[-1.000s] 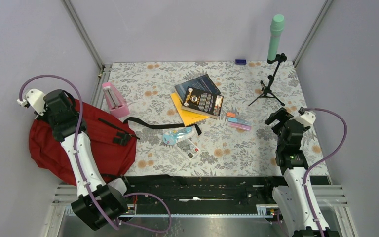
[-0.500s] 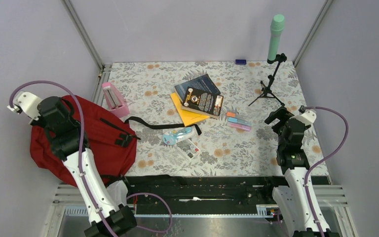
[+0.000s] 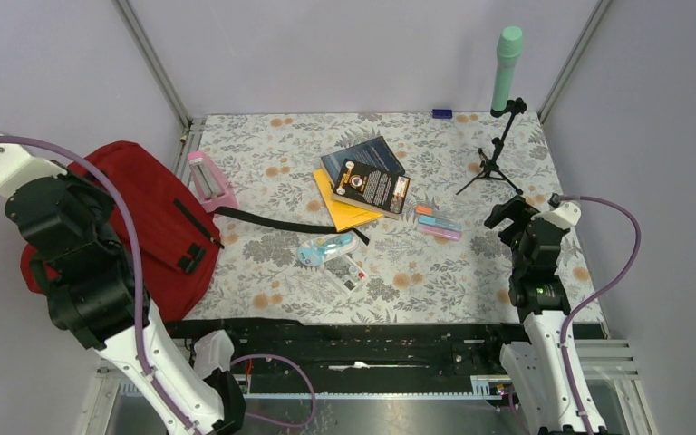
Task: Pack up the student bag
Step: Pick up the student bag at the corner of the board, then place the student bag at the center of the board.
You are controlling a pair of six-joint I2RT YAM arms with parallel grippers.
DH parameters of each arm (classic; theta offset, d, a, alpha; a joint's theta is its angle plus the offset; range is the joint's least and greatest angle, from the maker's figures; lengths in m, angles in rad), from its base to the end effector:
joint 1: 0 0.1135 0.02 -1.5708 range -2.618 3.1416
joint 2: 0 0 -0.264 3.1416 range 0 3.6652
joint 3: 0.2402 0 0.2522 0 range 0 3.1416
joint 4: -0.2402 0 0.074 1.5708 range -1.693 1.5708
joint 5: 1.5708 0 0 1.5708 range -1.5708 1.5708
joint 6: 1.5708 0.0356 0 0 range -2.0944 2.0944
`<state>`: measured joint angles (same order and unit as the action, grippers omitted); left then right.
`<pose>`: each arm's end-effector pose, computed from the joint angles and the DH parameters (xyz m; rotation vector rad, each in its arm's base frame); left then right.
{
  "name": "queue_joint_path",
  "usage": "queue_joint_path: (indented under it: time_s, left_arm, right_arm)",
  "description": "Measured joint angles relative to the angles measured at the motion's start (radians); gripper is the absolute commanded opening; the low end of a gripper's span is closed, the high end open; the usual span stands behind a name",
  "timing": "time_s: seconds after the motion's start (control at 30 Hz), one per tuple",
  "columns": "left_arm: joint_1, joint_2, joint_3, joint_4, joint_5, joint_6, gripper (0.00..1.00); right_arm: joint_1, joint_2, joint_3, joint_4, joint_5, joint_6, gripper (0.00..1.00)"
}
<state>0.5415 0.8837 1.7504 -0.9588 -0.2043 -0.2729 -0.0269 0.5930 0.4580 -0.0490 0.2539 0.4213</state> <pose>0.0595 0.0442 0.5331 -0.8033 1.4691 0.3729 0.1582 -0.0132 0.2677 0.5665 1.6550 0.0655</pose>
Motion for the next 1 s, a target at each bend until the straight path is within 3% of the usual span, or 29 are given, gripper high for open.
queue_joint_path:
  time_s: [0.13,0.47,0.83,1.0]
  left_arm:
    - [-0.038,0.042,0.169,-0.095,0.134,0.007,0.00]
    - [-0.243,0.077,0.280,-0.176,0.310,0.006,0.00]
    - [-0.511,0.147,0.269,-0.162,0.426,0.015,0.00]
    - [-0.595,0.176,0.193,-0.101,0.471,0.015,0.00]
  right_arm:
    - [0.000,-0.024,0.001,-0.009,-0.029,-0.001,0.96]
    - [0.000,-0.018,0.033,-0.030,-0.131,-0.010,0.98]
    - [0.000,0.065,0.072,-0.007,-0.447,-0.051,0.92]
    - [0.018,0.142,0.116,0.017,-0.603,-0.062,1.00]
